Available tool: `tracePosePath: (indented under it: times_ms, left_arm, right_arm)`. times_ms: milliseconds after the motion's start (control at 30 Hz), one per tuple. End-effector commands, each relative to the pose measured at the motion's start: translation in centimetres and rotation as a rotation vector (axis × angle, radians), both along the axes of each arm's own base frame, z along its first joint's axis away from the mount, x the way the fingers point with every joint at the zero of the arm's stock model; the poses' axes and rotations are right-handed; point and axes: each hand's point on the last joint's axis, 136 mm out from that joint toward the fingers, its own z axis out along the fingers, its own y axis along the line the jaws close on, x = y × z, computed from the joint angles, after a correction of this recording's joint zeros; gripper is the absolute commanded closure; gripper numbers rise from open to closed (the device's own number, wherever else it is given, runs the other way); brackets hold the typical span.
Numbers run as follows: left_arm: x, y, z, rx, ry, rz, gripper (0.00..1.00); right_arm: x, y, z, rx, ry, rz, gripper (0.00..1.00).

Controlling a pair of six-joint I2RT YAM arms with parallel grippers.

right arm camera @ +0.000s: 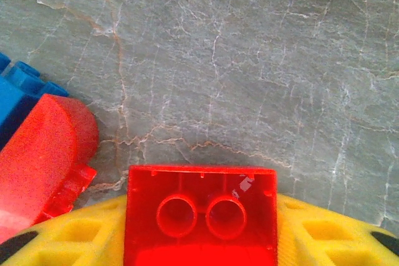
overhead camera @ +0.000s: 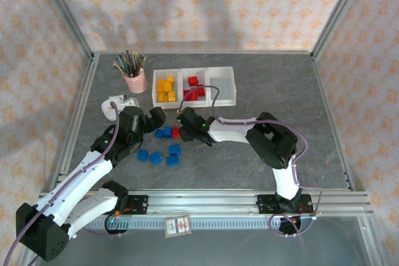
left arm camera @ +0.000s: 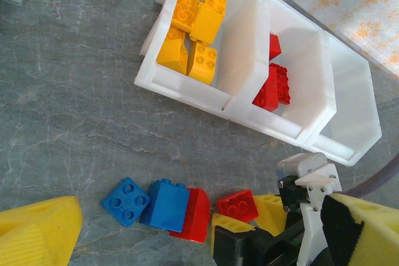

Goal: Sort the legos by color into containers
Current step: Pick up the lego from the center of the table.

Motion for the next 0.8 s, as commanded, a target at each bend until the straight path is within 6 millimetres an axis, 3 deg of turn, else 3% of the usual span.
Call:
tracePosePath:
  times_ms: [0,233,400,567,767]
  left_arm:
    - [0.3,0.4,0.1,0.015,-0.003,0.016,0.01]
    - [0.7,0.1,0.6,0.01,-0.014,0.006,0.01]
    - [1.4,-0.1,1.3,0.013,-0.03,0.001,0.01]
    - [2.6,-0.5,2.5,0.017,-0.056,-0.002,0.01]
    - [4.4,-0.9,3.9,0.029,-0.082,-0.005,0.01]
  right_arm:
    - [0.8,-0.4,1.6,0.01,-0.031,-0.026,0.52]
    - [1.7,-1.7,5.3,0.064,-0.063,-0.063,0.55]
    - [3.7,-2.6,7.9,0.082,-0.101,-0.091,0.55]
    - [7.3,-2.8,9.6,0.088,-0.147,-0.14,0.54]
    - [12.7,-2.8,9.5,0.073,-0.143,-0.209,0.54]
